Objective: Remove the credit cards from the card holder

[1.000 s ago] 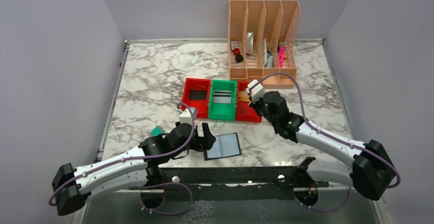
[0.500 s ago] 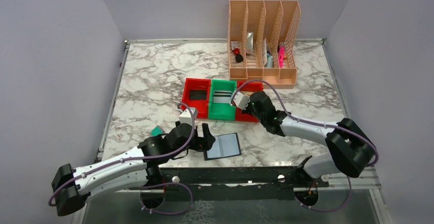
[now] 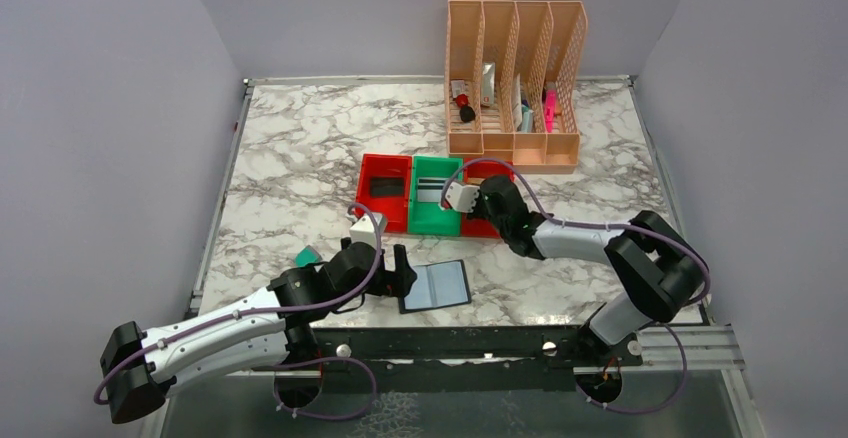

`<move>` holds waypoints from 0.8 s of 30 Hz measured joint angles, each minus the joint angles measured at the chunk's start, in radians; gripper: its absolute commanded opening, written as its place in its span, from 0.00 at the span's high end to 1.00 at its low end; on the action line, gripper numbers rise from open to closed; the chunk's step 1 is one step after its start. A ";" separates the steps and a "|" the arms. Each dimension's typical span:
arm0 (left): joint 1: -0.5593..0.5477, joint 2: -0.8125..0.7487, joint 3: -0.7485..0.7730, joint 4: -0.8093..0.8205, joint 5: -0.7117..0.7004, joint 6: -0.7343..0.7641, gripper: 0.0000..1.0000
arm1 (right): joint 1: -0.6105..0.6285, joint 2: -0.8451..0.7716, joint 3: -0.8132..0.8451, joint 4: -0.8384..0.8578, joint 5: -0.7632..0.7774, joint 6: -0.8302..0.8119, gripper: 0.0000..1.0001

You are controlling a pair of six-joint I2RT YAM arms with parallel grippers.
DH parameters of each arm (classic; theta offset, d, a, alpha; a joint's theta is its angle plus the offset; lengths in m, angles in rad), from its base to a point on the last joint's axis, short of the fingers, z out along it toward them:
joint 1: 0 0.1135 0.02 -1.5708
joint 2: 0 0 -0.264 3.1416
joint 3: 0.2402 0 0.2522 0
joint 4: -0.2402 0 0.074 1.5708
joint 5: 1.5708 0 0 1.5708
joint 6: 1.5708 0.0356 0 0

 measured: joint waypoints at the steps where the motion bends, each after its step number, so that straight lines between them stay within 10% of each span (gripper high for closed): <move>1: 0.000 0.000 0.000 -0.001 0.000 0.002 0.01 | -0.003 0.005 0.003 0.006 0.000 -0.005 0.96; 24: 0.000 -0.024 0.000 -0.005 0.000 0.003 0.01 | -0.026 0.070 0.016 0.009 0.000 0.016 0.70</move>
